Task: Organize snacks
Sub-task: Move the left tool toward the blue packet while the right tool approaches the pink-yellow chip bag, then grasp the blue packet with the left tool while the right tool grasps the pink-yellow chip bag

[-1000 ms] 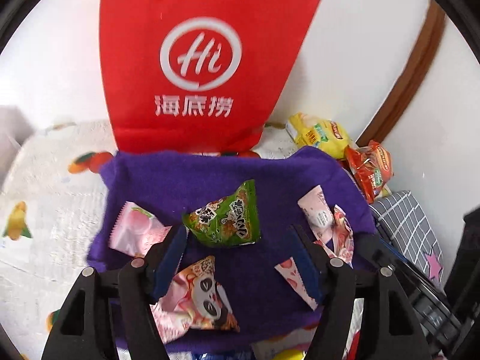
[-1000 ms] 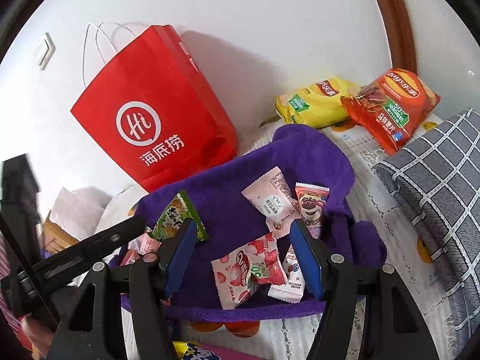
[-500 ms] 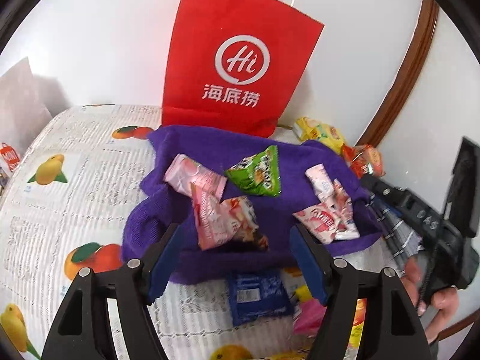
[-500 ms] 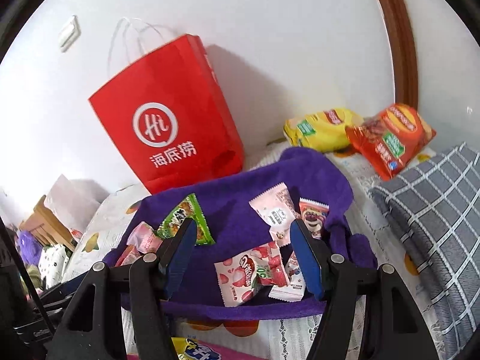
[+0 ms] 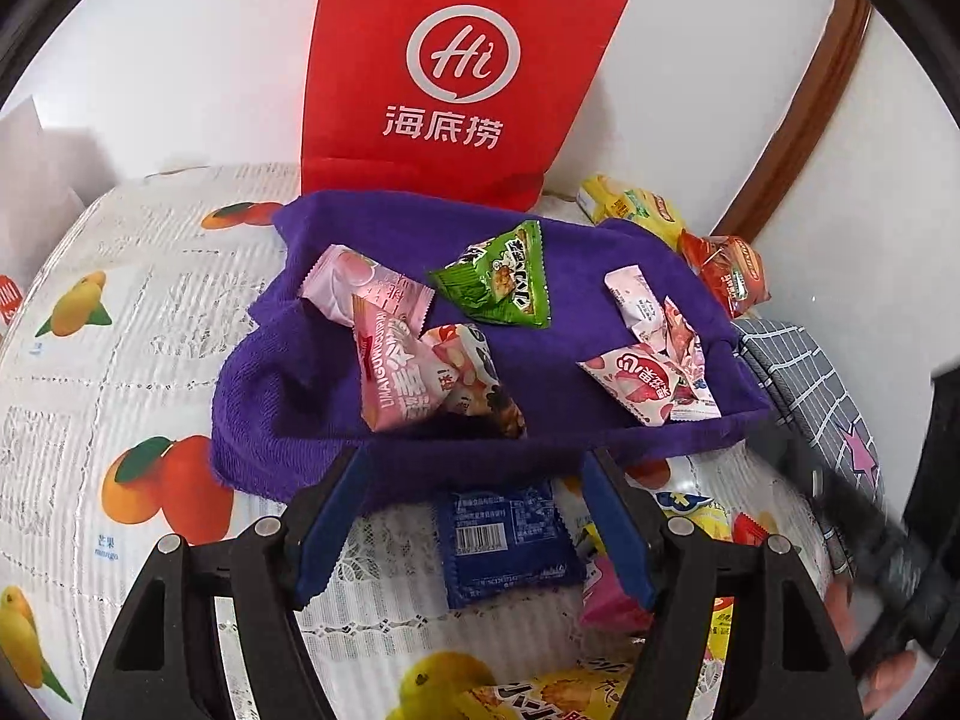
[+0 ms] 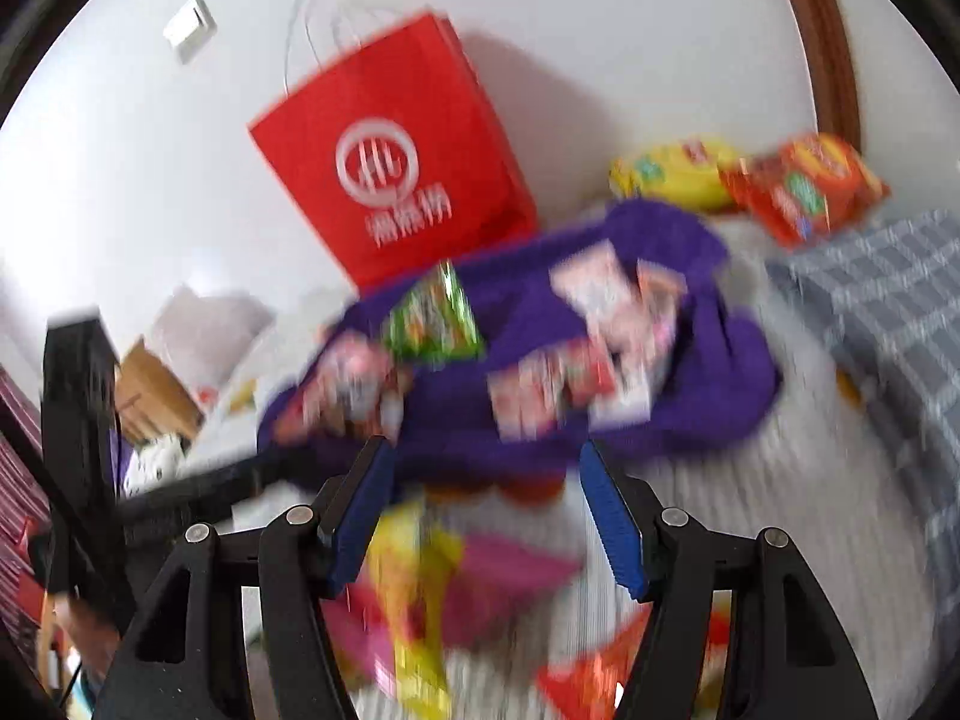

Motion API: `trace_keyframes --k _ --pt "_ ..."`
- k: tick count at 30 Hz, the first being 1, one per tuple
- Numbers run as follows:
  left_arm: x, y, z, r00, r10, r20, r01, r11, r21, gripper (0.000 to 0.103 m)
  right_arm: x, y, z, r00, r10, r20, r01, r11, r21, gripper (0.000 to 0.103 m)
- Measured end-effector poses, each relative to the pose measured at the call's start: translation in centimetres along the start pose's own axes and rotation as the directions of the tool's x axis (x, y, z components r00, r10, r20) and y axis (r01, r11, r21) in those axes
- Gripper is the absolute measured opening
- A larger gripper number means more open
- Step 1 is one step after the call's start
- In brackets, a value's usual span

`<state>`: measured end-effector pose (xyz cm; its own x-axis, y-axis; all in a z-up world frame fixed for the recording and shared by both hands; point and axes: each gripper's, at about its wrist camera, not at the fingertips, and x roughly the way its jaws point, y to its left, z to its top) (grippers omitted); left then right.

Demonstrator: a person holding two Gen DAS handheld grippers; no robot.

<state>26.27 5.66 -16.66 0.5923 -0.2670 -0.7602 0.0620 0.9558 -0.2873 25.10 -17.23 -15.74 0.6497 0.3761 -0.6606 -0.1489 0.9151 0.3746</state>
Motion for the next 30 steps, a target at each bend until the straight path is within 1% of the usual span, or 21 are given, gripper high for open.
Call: trace_keyframes --k 2,4,6,8,10,11,12,13,14,15,20,25,27,29,30 --pt "-0.1 0.1 0.0 1.0 0.005 0.001 -0.005 1.0 -0.006 0.072 0.1 0.7 -1.4 0.998 -0.006 -0.059 0.005 1.0 -0.009 0.064" --pt "-0.1 0.2 0.1 1.0 0.005 -0.004 -0.005 1.0 -0.01 0.072 0.1 1.7 -2.7 0.995 0.011 -0.096 -0.013 1.0 -0.018 0.064" --pt "-0.1 0.4 0.1 1.0 0.001 -0.005 -0.001 1.0 -0.017 0.071 0.4 2.3 -3.2 0.993 0.005 -0.122 -0.006 1.0 -0.006 0.064" --pt "-0.1 0.6 0.2 1.0 -0.001 -0.01 0.0 1.0 -0.024 0.071 1.0 2.7 -3.6 0.991 -0.02 -0.135 0.023 0.999 0.022 0.064" --pt "-0.2 0.8 0.3 1.0 -0.003 -0.01 0.003 0.999 -0.032 0.072 1.9 2.8 -3.9 0.984 -0.055 -0.168 0.062 0.997 0.038 0.063" --pt "-0.3 0.9 0.3 1.0 -0.004 -0.011 0.004 0.999 -0.035 0.072 2.0 2.7 -4.1 0.985 -0.04 -0.169 0.05 0.997 0.056 0.057" --pt "-0.3 1.0 0.3 1.0 -0.005 -0.012 0.004 0.999 -0.038 0.072 1.7 2.5 -4.2 0.987 -0.021 -0.16 0.034 0.997 0.076 0.046" --pt "-0.4 1.2 0.3 1.0 -0.009 -0.013 0.009 0.999 -0.045 0.072 1.3 2.5 -4.3 0.989 -0.025 -0.147 0.037 0.996 0.079 0.04" --pt "-0.4 1.3 0.3 1.0 -0.013 -0.013 0.013 0.999 -0.048 0.072 0.8 2.6 -4.3 0.991 -0.033 -0.133 0.042 0.997 0.068 0.026" --pt "-0.5 1.4 0.3 1.0 -0.016 -0.017 0.015 0.998 -0.054 0.072 0.2 2.5 -4.3 0.992 -0.032 -0.126 0.039 0.998 0.058 0.015" --pt "-0.6 1.1 0.3 0.998 -0.054 -0.037 0.052 0.997 -0.052 0.071 -2.0 1.6 -4.4 0.988 -0.078 -0.137 0.081 0.997 0.016 0.012" --pt "0.1 0.1 -0.1 0.996 -0.042 -0.076 0.04 0.999 -0.019 0.071 -4.6 0.4 -5.1 0.981 -0.136 -0.136 0.129 0.99 -0.054 0.012" --pt "0.7 -0.1 -0.3 0.995 -0.031 -0.1 0.03 0.999 -0.015 0.071 -5.3 -0.1 -5.4 0.978 -0.148 -0.144 0.137 0.987 -0.08 0.015" --pt "1.4 -0.2 -0.6 0.992 -0.019 -0.127 0.018 1.0 -0.012 0.071 -5.8 -0.8 -5.7 0.972 -0.18 -0.154 0.166 0.981 -0.1 0.016" --pt "1.6 -0.3 -0.8 0.991 -0.016 -0.136 0.015 1.0 -0.01 0.071 -6.0 -1.1 -5.8 0.969 -0.194 -0.153 0.181 0.979 -0.092 0.023"
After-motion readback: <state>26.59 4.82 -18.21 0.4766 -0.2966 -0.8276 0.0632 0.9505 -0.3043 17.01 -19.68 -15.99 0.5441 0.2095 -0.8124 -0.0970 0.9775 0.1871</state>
